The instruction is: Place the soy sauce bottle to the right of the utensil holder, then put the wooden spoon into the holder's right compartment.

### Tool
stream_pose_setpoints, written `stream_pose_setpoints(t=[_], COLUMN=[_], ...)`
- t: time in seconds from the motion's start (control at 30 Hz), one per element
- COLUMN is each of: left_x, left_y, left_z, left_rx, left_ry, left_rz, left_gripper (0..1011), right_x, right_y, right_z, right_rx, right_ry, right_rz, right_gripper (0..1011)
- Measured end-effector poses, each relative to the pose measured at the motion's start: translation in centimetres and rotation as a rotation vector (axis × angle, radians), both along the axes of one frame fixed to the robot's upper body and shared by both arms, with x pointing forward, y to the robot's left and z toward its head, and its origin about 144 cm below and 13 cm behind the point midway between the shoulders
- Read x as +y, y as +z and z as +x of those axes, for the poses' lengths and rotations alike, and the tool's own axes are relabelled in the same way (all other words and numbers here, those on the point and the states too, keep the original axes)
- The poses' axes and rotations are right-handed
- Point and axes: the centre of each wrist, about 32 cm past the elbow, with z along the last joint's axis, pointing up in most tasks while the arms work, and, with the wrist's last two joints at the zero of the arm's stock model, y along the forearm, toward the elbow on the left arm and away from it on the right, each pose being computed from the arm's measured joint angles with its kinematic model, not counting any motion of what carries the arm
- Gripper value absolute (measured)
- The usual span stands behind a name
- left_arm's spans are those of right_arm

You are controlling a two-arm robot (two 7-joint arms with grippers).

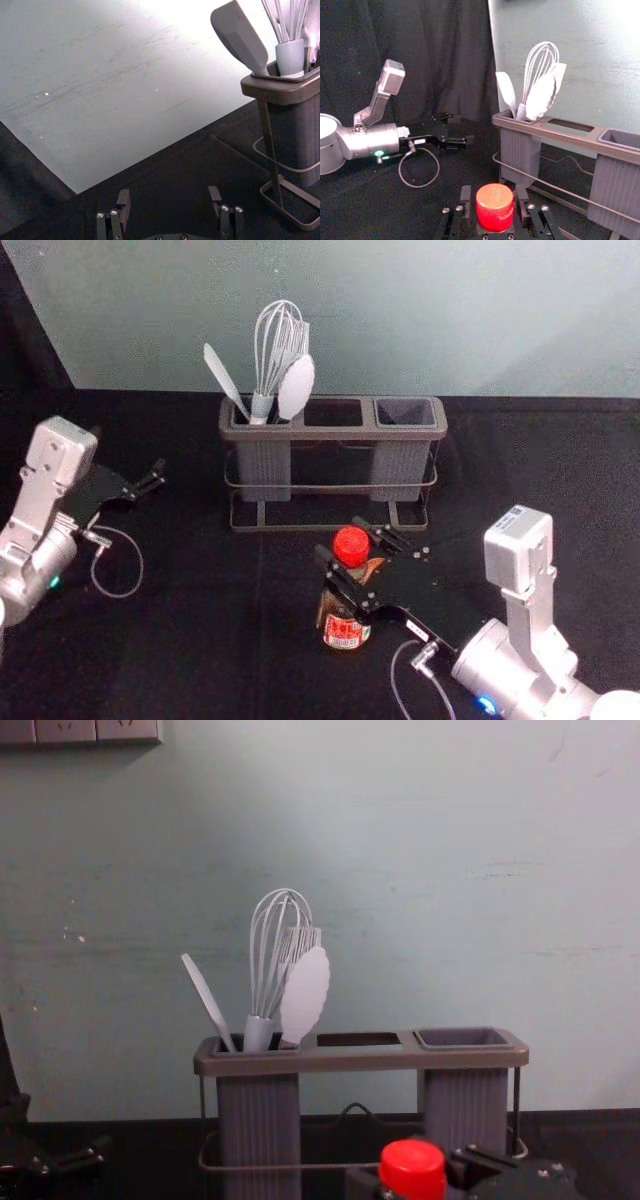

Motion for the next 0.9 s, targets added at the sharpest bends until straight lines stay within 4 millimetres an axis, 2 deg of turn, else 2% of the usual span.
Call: stream_pose_setpoints(t=[0.1,0.23,0.67,0.9], left_x=[0.0,0.0,0.0,0.0], left_y=[0.0,0.0,0.0,0.0], left_z=[0.0,0.0,0.0,0.0], left_rx=[0.000,0.000,0.000,0.000], left_ry=[0.000,0.000,0.000,0.000], left_rz=[0.000,0.000,0.000,0.000], left_gripper=[1011,1011,1011,1011], right_x=[0.0,-0.1,-0.3,-1.5], right_y=[0.0,0.1,2.0,2.8], right_z=[-0.1,-0.3,-1.0,-1.2], right_rx=[0.002,0.006,-0.044,-0.062], right_ry=[0.000,0.001,0.013,-0.028], right_rz=[-0.002,-0.001,0.018,0.028], right_gripper=[483,385,382,383])
